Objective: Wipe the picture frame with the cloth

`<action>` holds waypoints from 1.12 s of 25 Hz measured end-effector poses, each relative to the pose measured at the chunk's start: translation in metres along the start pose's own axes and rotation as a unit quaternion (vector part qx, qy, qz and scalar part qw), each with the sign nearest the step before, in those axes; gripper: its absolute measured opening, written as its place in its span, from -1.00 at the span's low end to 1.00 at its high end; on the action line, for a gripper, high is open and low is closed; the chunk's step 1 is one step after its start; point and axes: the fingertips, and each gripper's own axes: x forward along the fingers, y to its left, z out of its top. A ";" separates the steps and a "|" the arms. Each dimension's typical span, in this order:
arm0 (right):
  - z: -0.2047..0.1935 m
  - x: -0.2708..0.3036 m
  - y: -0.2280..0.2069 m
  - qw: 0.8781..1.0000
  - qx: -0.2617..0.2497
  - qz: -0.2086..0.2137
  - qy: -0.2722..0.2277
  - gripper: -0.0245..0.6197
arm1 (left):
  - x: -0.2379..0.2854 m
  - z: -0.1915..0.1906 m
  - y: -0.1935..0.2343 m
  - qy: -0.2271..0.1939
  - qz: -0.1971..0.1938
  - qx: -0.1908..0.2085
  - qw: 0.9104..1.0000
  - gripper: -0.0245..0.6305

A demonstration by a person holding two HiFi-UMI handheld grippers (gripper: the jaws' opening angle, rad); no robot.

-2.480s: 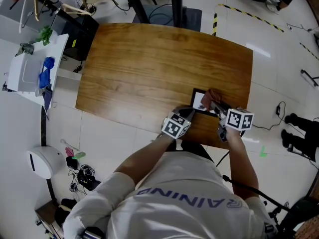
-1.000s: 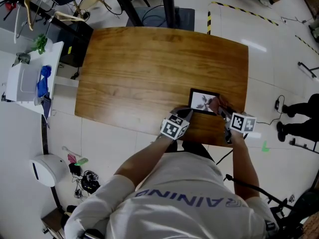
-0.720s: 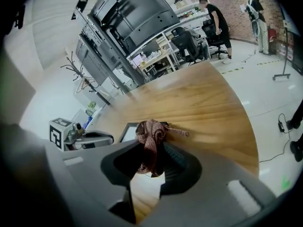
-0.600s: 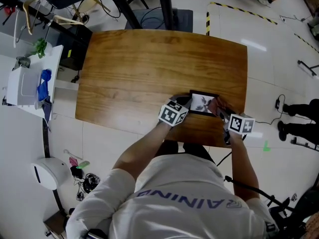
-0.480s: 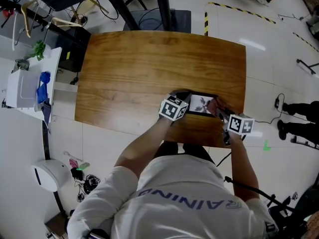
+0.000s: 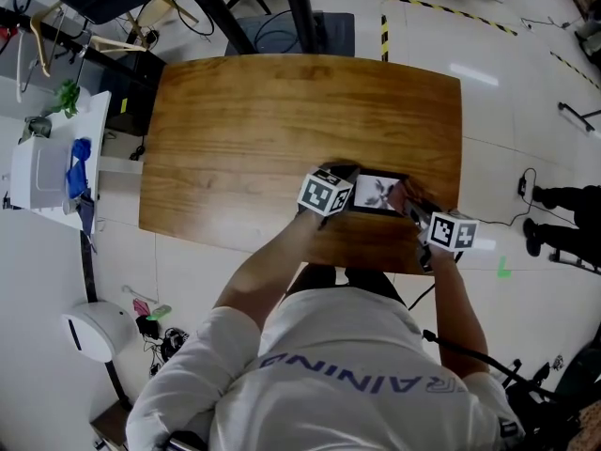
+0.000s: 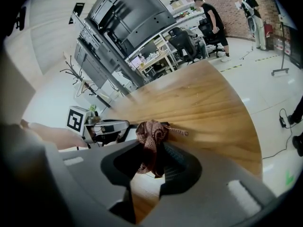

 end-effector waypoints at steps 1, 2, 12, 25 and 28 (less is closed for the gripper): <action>0.001 0.000 0.008 1.000 -0.003 0.011 0.001 -0.59 | 0.000 0.000 0.000 -0.001 -0.001 -0.001 1.000 -0.91; 0.002 0.001 0.020 1.000 -0.006 0.029 0.004 -0.59 | 0.000 0.000 0.000 -0.002 -0.002 -0.002 1.000 -0.91; -0.040 0.066 0.109 0.983 -0.033 0.138 0.114 -0.59 | -0.001 0.000 -0.001 -0.005 -0.002 -0.003 1.000 -0.91; -0.029 0.035 0.051 0.992 0.022 0.086 0.094 -0.59 | -0.001 0.000 -0.001 -0.006 -0.001 -0.001 1.000 -0.91; -0.028 0.013 0.023 0.995 0.043 0.061 0.069 -0.59 | 0.001 -0.002 -0.002 -0.005 -0.006 0.002 1.000 -0.91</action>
